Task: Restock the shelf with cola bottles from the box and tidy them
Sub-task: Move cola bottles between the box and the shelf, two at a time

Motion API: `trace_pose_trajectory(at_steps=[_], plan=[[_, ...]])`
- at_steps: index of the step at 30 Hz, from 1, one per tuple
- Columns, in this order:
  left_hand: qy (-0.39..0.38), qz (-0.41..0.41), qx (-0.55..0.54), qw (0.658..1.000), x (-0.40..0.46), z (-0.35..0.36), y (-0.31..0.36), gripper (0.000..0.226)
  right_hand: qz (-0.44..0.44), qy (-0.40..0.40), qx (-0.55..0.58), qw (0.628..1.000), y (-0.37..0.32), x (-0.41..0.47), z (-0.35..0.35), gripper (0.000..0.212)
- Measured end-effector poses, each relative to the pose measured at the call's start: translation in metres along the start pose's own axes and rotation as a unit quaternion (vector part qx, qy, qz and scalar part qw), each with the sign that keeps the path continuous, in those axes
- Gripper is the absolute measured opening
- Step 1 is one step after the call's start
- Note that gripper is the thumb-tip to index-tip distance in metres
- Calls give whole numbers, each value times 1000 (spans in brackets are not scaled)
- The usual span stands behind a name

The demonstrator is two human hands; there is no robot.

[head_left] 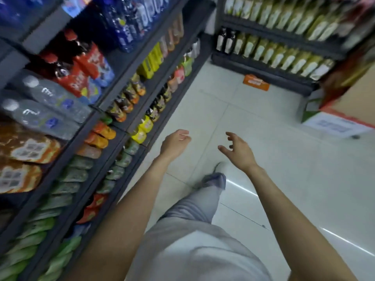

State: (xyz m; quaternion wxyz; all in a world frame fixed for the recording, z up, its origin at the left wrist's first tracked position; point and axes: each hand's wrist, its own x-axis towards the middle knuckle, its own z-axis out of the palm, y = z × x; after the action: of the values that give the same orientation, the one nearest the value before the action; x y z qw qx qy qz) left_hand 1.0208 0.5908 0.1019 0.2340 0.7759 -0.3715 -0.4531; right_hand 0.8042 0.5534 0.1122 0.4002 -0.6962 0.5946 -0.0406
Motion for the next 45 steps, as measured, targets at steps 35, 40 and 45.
trace_pose_trajectory(at_steps=[35,40,45], plan=[[-49,7,-61,997,249,664,582,23,-64,186,-236,952,602,306,-639,37],[-23,30,-7,999,282,731,614,32,-72,159,-306,936,648,355,-656,52],[31,35,49,998,309,757,616,37,-15,22,-275,961,660,386,-653,61]])
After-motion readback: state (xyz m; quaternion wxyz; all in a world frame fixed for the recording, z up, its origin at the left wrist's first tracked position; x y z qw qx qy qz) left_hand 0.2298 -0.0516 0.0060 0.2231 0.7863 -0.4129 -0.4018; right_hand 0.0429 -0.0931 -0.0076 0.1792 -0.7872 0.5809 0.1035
